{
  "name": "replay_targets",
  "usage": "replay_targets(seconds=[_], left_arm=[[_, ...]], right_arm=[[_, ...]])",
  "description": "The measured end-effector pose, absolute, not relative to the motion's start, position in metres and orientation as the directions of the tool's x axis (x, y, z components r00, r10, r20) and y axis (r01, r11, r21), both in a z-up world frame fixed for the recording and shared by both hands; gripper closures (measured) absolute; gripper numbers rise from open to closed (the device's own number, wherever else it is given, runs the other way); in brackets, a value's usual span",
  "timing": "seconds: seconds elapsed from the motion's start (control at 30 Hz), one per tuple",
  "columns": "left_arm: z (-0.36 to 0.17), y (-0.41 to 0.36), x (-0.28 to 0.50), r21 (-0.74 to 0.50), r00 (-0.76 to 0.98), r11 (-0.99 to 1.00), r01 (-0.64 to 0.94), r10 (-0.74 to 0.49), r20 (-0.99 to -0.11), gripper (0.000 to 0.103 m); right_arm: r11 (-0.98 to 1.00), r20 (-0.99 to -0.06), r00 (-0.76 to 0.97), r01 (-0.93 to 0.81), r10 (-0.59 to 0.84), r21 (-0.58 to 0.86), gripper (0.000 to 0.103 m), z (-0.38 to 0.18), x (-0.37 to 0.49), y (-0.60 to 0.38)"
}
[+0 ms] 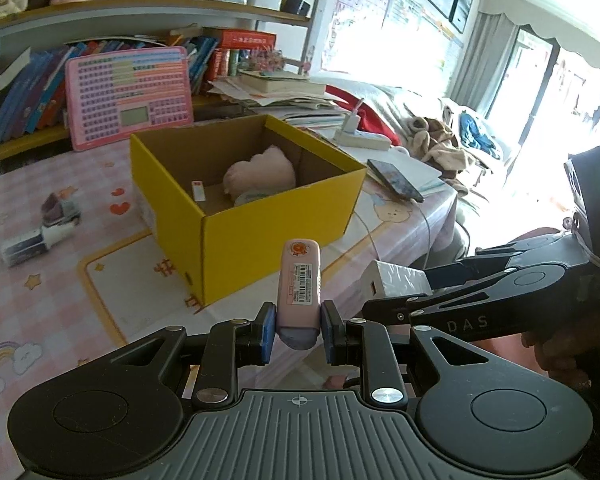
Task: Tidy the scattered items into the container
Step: 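Carry the pink highlighter and white charger toward the yellow box, then lower the highlighter and charger into the yellow box and open both grippers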
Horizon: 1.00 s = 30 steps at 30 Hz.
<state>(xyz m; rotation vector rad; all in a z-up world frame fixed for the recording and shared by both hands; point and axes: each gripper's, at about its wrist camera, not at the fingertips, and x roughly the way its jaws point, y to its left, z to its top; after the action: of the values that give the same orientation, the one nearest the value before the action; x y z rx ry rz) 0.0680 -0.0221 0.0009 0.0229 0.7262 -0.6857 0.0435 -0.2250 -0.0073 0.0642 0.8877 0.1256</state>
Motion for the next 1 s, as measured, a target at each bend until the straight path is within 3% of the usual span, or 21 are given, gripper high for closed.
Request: replay_targets(seconds=[0.57, 1.0], left_arm=[[0.011, -0.060, 0.112, -0.193, 0.577, 0.782, 0.593, -0.579, -0.575, 0.080], [0.027, -0.084, 0.155, -0.167, 0.652, 0.819, 0.549, -0.545, -0.527, 0.081]], right_arm=[[0.992, -0.746, 0.654, -0.097, 0.128, 0.085, 0.040, 0.006, 0.089, -0.265], [0.980, -0.669, 0.722, -0.194, 0.173, 0.044, 0.040, 0.031, 0.145, -0.285]])
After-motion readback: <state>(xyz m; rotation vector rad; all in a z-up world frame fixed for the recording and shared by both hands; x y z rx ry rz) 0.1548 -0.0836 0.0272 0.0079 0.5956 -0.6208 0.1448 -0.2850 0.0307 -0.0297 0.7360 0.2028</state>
